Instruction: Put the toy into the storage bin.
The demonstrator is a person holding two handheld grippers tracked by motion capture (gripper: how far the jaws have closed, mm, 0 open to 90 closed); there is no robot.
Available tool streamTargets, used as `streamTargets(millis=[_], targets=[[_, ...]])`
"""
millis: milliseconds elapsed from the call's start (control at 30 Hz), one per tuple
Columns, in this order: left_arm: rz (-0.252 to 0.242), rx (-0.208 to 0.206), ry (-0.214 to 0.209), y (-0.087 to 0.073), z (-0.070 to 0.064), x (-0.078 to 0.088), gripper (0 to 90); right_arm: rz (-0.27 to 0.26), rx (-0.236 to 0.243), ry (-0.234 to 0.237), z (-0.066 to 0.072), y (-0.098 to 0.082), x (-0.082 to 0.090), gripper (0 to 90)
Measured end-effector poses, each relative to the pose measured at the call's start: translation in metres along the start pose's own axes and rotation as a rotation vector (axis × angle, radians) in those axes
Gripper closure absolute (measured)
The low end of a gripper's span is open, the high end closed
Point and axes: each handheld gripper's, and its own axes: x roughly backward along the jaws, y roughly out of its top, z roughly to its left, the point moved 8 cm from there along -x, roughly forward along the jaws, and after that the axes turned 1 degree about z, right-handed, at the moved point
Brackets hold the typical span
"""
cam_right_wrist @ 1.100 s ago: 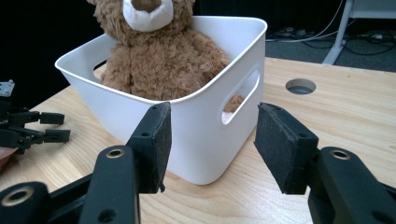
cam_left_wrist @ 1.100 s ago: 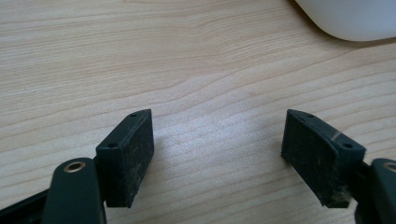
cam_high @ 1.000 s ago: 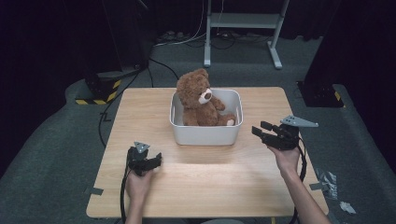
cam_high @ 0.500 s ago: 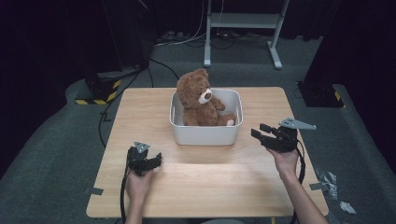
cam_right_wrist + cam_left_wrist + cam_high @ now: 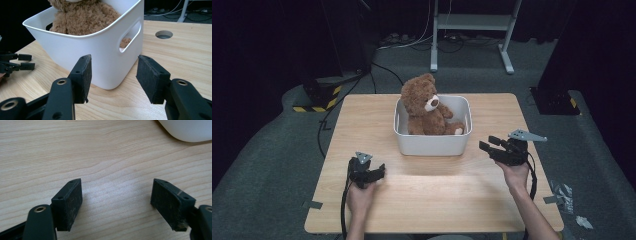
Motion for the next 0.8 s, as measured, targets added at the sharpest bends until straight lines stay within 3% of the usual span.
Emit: streamTargets(millis=[367,800], targets=[[0.000,0.000,0.000,0.000,0.000,0.000,25.2,0.006,0.008,-0.016,-0.001,-0.007,-0.005,46.4],[0.000,0.000,0.000,0.000,0.000,0.000,25.1,0.020,-0.025,-0.023,-0.005,-0.018,-0.011,46.7]])
